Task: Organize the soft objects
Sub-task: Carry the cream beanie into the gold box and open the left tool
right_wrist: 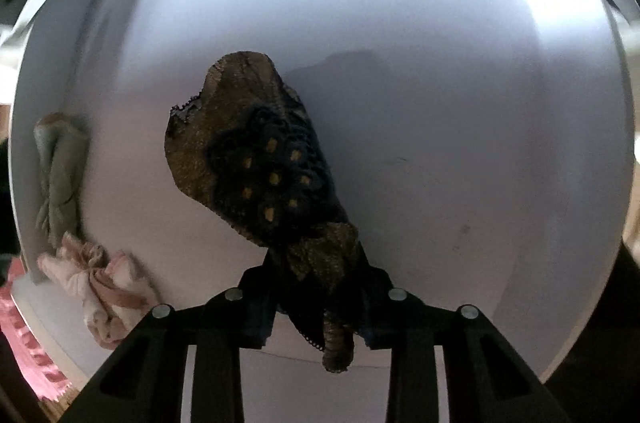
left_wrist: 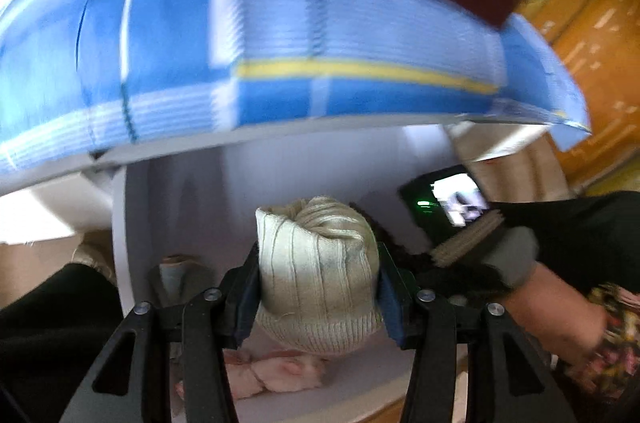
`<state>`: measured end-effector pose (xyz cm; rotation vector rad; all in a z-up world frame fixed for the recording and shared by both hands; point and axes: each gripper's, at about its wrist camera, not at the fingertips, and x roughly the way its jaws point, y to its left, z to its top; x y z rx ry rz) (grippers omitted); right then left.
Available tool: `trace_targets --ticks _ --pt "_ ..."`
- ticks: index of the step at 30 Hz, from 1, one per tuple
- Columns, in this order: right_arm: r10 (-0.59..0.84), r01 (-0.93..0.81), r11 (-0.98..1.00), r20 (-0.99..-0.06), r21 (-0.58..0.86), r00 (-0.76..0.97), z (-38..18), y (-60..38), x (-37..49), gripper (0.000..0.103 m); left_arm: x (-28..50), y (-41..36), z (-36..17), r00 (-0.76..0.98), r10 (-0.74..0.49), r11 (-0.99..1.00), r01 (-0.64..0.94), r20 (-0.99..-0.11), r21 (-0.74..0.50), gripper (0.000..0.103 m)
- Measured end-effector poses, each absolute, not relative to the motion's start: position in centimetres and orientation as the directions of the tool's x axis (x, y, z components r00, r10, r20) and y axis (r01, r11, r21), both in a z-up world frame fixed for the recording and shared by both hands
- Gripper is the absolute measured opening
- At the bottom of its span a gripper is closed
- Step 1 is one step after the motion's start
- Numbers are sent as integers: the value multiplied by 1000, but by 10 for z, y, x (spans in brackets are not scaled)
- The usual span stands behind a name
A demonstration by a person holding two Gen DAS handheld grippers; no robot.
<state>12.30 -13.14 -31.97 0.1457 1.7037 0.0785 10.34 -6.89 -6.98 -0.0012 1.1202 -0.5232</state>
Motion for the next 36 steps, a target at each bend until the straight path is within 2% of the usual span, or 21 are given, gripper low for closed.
trace_targets --ticks 3,9,16,20,28,34,36 --pt "180 113 980 -974 166 -136 -326 -139 121 31 94 -74 -39 339 -454 849 446 -824 -284 51" --pt "171 102 982 -976 158 -137 -324 -128 114 31 102 -71 37 398 -526 813 494 -751 -307 51" --pt "180 105 981 -974 166 -135 -305 -150 102 31 148 -73 105 476 -519 824 500 -710 -268 52" --pt "191 117 978 -972 175 -135 -299 -157 103 31 187 -76 113 476 -489 848 455 -731 -271 52" --pt "212 136 972 -967 193 -140 -296 -169 104 31 257 -81 91 441 -391 904 352 -808 -245 52" --pt "215 140 971 -967 196 -138 -299 -173 103 31 277 -82 73 417 -317 929 316 -852 -191 53" --pt "214 140 971 -967 195 -139 -299 -174 103 31 279 -81 70 420 -305 933 310 -855 -181 56"
